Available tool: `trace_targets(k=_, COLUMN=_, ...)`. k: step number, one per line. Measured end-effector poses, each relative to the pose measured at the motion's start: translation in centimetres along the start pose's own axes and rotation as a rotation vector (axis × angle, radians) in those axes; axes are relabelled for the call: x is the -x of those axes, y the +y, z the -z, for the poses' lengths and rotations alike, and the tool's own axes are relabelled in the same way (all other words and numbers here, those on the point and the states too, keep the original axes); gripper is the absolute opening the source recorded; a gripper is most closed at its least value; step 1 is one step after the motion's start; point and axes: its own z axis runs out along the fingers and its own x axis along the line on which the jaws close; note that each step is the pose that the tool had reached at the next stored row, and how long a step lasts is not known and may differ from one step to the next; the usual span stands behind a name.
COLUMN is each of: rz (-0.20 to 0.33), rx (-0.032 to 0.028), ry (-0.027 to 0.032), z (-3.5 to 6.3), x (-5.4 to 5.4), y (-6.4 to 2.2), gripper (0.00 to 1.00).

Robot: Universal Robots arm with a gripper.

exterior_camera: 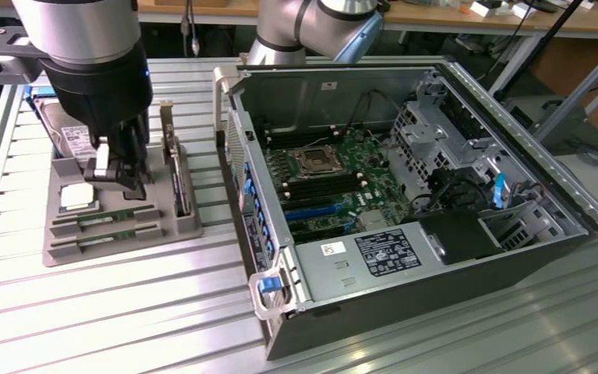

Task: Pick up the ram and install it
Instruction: 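Pick up the ram and move it above insertion slot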

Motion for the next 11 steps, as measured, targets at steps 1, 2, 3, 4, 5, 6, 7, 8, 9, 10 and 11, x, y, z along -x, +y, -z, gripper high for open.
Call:
trace_targets(k=1, rz=0.000, rx=0.0000, ry=0.0000, z=-0.11, x=0.0, y=0.00, gripper=0.30)
trace_targets(k=2, rz=0.000, rx=0.0000, ry=0.0000, z=-0.22, x=0.0, y=0.01, gripper=0.30)
trace_targets(k=3, rz=0.000, rx=0.0000, ry=0.0000, z=-0.31, x=0.0, y=0.01, gripper=0.30)
trace_targets(k=4, rz=0.000, rx=0.0000, ry=0.0000, z=-0.35, x=0.0, y=0.01, gripper=0.30)
trace_targets(k=5, rz=0.000, rx=0.0000, ry=0.0000, z=-0.45, x=0.0, y=0.01, gripper=0.30)
trace_targets(k=6, rz=0.000, rx=0.0000, ry=0.0000, z=-0.56, x=0.0, y=0.02, gripper=0.30)
trace_targets(k=7, rz=0.000, rx=0.0000, ry=0.0000, z=-0.69, x=0.0, y=0.02, gripper=0.30)
trace_targets(k=8, rz=0.000, rx=0.0000, ry=0.0001, z=-0.81, x=0.0, y=0.02, gripper=0.30)
trace_targets(k=9, rz=0.000, rx=0.0000, ry=0.0000, z=-0.92, x=0.0, y=0.03, gripper=0.30)
trace_targets(k=10, rz=0.000, rx=0.0000, ry=0.0000, z=-1.03, x=0.0, y=0.03, gripper=0.30)
trace_targets(k=11, rz=0.000, rx=0.0000, ry=0.0000, z=-1.14, x=0.0, y=0.03, gripper=0.30)
